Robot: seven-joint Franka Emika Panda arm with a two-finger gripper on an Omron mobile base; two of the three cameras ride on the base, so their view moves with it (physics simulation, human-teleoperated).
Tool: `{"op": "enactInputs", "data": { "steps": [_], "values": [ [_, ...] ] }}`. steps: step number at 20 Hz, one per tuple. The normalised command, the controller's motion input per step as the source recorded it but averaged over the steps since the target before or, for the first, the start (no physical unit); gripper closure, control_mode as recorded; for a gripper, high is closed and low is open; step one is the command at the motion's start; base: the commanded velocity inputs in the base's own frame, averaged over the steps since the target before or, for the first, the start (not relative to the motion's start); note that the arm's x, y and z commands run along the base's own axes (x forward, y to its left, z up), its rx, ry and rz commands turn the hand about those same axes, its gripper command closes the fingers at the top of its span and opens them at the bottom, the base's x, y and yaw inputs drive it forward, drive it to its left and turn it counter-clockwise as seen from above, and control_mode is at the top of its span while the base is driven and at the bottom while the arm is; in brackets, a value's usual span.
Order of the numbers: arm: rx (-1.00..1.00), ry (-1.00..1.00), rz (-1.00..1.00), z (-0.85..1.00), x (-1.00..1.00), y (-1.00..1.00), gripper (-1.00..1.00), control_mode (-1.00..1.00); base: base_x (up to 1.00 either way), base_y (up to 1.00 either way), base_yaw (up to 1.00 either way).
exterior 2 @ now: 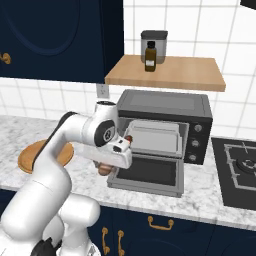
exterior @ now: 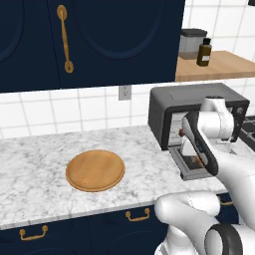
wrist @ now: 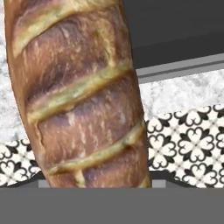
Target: Pick up the kebab skewer and baguette bread, and place them inside the toaster oven. Close the toaster oven door and start by setting the timer.
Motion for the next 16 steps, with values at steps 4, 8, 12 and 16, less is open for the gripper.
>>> {"op": "enactInputs", "data": {
  "steps": [4, 8, 12, 16],
  "values": [
    [-0.09, 0.12, -0.07, 0.07, 0.20, -1.00, 1.00, -1.00, 0.00, 0.00, 0.00],
    [-0.08, -0.01, -0.05, 0.19, 0.19, -0.68, 1.00, -1.00, 0.00, 0.00, 0.00],
    [-0.01, -0.11, -0.03, 0.19, 0.17, -0.58, 1.00, -1.00, 0.00, 0.00, 0.00],
    [0.00, -0.05, 0.00, 0.00, 0.45, -0.08, 1.00, -1.00, 0.00, 0.00, 0.00]
  ]
}}
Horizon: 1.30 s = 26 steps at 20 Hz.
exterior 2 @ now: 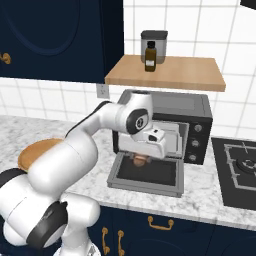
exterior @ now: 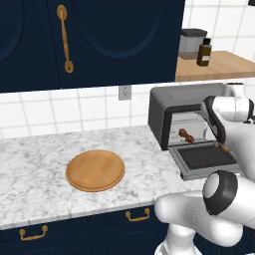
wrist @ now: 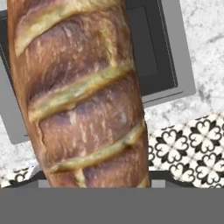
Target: Pick up the kebab skewer and baguette bread, and place them inside the toaster oven. Close the toaster oven door and start by setting the timer.
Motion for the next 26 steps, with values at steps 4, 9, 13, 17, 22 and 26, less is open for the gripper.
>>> {"op": "enactInputs", "data": {
  "steps": [4, 9, 13, 17, 22, 26],
  "values": [
    [0.00, -0.06, 0.00, -0.01, 0.45, 0.00, 1.00, -1.00, 0.00, 0.00, 0.00],
    [0.00, -0.03, 0.00, -0.09, 0.35, 0.00, 1.00, -1.00, 0.00, 0.00, 0.00],
    [0.00, -0.04, 0.00, -0.11, 0.32, 0.00, 1.00, -1.00, 0.00, 0.00, 0.00],
    [0.00, -0.08, 0.00, -0.17, 0.25, 0.00, 1.00, -1.00, 0.00, 0.00, 0.00],
    [0.00, -0.10, 0.00, -0.02, 0.38, 0.00, 1.00, -1.00, 0.00, 0.00, 0.00],
    [0.00, -0.13, 0.00, 0.00, 0.30, 0.00, 1.00, -1.00, 0.00, 0.00, 0.00]
  ]
}}
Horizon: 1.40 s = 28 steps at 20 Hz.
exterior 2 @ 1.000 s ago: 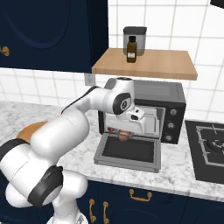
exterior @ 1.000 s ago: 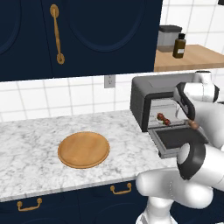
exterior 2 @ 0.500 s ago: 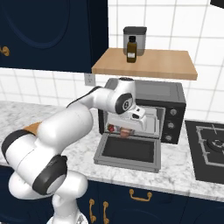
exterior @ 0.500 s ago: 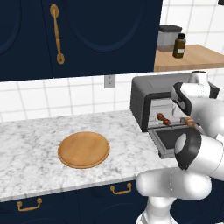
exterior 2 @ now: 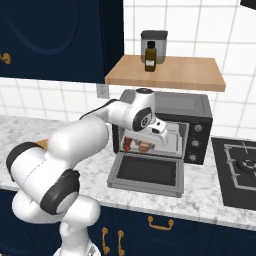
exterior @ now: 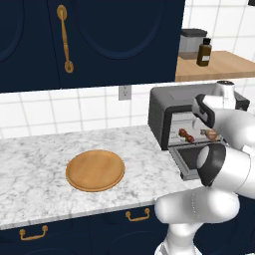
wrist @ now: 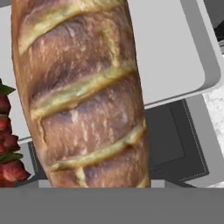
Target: Pick up the kebab skewer and baguette bread, and place them inside the toaster oven. Close the toaster oven door and start by setting the timer.
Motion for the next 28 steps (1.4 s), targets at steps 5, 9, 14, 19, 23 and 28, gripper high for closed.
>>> {"op": "enactInputs", "data": {
  "steps": [5, 9, 14, 19, 23, 28],
  "values": [
    [0.00, -0.06, 0.00, -0.06, 0.35, 0.00, 1.00, -1.00, 0.00, 0.00, 0.00],
    [0.00, -0.04, 0.00, -0.12, 0.35, 0.00, 1.00, -1.00, 0.00, 0.00, 0.00],
    [0.00, -0.05, 0.00, -0.17, 0.26, 0.00, 1.00, -1.00, 0.00, 0.00, 0.00],
    [0.00, -0.04, 0.00, -0.18, 0.23, 0.00, 1.00, -1.00, 0.00, 0.00, 0.00],
    [0.00, -0.02, 0.00, -0.11, 0.28, 0.00, 1.00, -1.00, 0.00, 0.00, 0.00],
    [0.00, 0.00, 0.00, -0.05, 0.15, -0.03, 1.00, -1.00, 0.00, 0.00, 0.00]
  ]
}}
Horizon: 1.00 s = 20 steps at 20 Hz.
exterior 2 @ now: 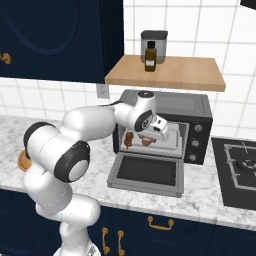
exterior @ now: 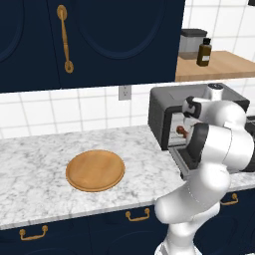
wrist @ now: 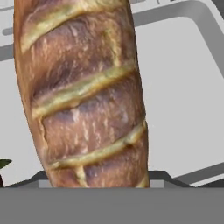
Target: Pick up the kebab skewer and baguette bread, and place them inside the toaster oven. Close the toaster oven door and start by setting the timer.
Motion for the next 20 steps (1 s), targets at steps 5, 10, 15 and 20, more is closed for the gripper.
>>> {"op": "enactInputs", "data": {
  "steps": [5, 10, 15, 20],
  "values": [
    [0.00, 0.00, 0.00, -0.12, 0.00, -0.02, -1.00, -1.00, 0.00, 0.00, 0.00],
    [0.00, 0.00, 0.00, -0.13, 0.00, -0.07, -1.00, -1.00, 0.00, 0.00, 0.00],
    [0.00, -0.01, 0.00, -0.01, 0.00, -0.09, -1.00, -1.00, 0.00, 0.00, 0.00],
    [0.00, -0.01, 0.00, 0.00, -0.16, -0.12, -1.00, -1.00, 0.00, 0.00, 0.00]
  ]
}}
